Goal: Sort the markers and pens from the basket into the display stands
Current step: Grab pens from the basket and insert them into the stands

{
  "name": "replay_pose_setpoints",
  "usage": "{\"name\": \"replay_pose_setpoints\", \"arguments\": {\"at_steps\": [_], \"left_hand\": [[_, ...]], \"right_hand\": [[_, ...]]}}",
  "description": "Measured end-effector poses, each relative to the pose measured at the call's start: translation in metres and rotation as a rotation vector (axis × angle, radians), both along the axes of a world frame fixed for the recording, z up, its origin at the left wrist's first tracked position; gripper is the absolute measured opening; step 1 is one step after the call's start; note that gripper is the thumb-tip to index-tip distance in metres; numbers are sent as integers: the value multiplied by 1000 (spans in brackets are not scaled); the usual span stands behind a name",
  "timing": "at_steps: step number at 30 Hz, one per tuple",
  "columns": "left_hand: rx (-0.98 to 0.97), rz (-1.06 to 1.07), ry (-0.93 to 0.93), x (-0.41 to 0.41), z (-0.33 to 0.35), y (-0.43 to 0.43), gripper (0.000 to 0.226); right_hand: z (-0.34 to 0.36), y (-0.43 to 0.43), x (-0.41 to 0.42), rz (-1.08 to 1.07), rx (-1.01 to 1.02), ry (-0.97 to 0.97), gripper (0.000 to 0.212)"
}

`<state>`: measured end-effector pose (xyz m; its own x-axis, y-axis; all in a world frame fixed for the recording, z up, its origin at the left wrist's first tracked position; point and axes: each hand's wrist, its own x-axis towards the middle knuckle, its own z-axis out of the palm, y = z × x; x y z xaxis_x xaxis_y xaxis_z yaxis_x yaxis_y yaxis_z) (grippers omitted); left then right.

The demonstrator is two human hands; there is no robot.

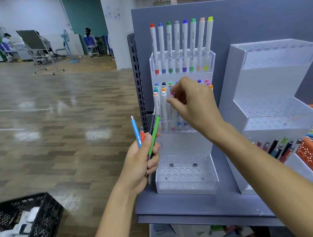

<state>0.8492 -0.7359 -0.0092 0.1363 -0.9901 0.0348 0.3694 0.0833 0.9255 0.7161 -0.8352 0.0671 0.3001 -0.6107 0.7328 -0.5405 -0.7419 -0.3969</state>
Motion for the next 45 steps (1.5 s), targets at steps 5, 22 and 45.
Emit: {"name": "replay_pose_setpoints", "arguments": {"at_steps": [5, 22, 45], "left_hand": [[-33, -2, 28, -3, 1, 0, 31], [1, -245, -251, -108, 1, -18, 36], [79, -290, -249, -217, -14, -41, 31]], "right_hand": [[-5, 8, -4, 39, 35, -56, 16], [-46, 68, -112, 163, 615, -729, 27], [-94, 26, -268, -359, 150, -195, 29]]}}
